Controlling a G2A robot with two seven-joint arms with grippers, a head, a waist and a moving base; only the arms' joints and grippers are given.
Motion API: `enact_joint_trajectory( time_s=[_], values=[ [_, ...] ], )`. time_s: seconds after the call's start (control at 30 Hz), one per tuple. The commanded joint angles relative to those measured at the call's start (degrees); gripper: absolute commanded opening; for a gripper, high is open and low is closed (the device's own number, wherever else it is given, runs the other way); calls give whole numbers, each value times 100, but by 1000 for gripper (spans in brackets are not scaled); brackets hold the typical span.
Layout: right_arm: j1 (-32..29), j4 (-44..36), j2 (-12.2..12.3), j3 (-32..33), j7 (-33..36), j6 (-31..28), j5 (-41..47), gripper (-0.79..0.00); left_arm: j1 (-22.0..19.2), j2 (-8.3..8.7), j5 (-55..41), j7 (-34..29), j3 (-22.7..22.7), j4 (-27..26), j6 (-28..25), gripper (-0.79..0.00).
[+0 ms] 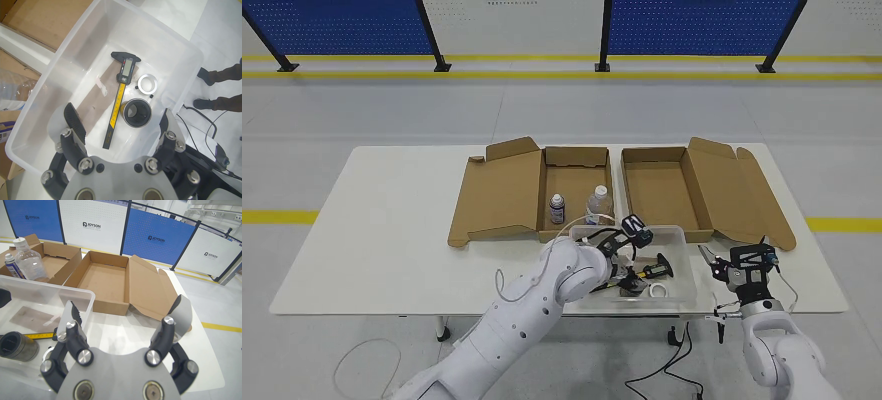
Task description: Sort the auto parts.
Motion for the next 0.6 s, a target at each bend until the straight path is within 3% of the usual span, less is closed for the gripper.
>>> enact_joint_trajectory(
  time_s=[0.0,0.07,0.17,0.23,0.3,0.57],
  values=[
    [0,0,0,0,0,0,0,0,-86,-31,-25,47,60,184,35,-154],
    [0,0,0,0,0,0,0,0,-134,-52,-61,66,96,312,51,-231],
    [0,0,0,0,0,0,0,0,-208,-77,-69,96,147,481,62,-237],
    [0,0,0,0,0,0,0,0,-239,-90,-91,104,172,566,52,-286],
    [0,0,0,0,0,0,0,0,-254,-97,-121,91,180,613,51,-385],
    [0,0,0,0,0,0,0,0,-271,-86,-148,-13,168,652,-39,-354]
  ],
)
